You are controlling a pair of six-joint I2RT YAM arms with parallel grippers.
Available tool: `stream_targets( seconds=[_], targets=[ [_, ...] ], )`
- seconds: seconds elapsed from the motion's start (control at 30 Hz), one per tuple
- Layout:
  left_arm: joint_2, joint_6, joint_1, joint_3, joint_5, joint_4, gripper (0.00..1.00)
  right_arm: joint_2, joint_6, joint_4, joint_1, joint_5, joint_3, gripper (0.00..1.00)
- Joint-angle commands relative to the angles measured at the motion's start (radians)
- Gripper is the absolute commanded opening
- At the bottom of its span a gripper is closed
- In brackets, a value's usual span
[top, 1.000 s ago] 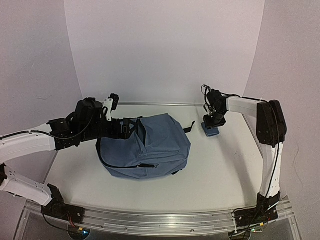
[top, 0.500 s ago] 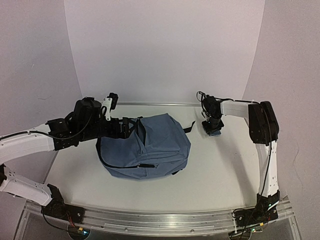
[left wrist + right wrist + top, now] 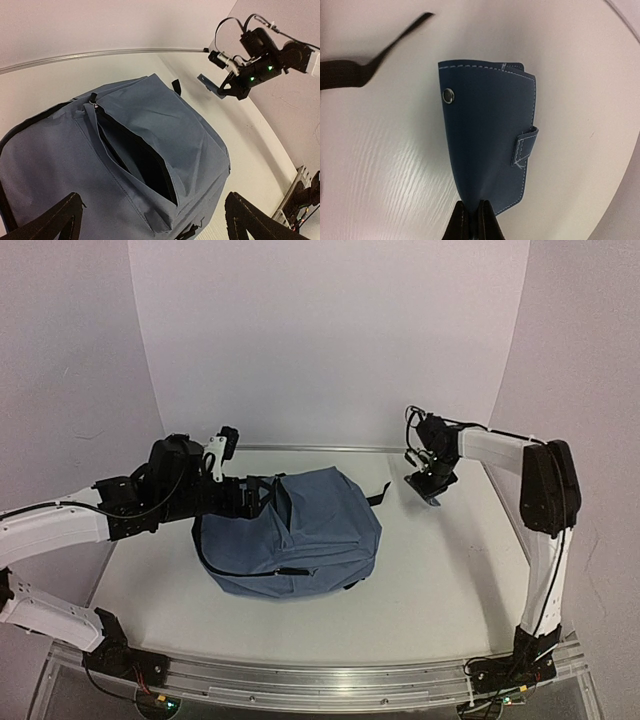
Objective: Pack the student bag
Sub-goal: Pick up the stationery from the center of the board.
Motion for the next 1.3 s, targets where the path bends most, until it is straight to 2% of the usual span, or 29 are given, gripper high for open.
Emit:
stream_targets(
  seconds=[0.0, 0.13, 0.37, 0.53, 0.8, 1.27],
  targets=[
    [0.009, 0.055, -0.004, 0.052, 0.071, 0.009, 1.00, -0.226, -0.129, -0.106, 0.000, -0.202, -0.005, 0.00],
    [0.012, 0.147, -0.005, 0.065, 0.185, 0.006, 1.00, -0.354, -0.193, -0.201, 0.002, -0.402, -0.006, 0.00],
    [-0.003, 0.333, -0.005, 0.056, 0.402, 0.018, 1.00, -0.493, -0.369, -0.495, 0.014, -0.798, 0.012, 0.00],
    [-0.015, 0.450, -0.010, 0.052, 0.542, 0.028, 0.98, -0.577, -0.432, -0.588, 0.079, -0.963, -0.024, 0.00],
    [0.002, 0.595, -0.068, 0.070, 0.597, 0.013, 0.96, -0.621, -0.396, -0.587, 0.268, -1.014, -0.080, 0.00],
    [0.110, 0.680, -0.180, 0.152, 0.549, 0.051, 0.97, -0.574, -0.396, -0.601, 0.382, -1.084, -0.066, 0.00]
  ],
)
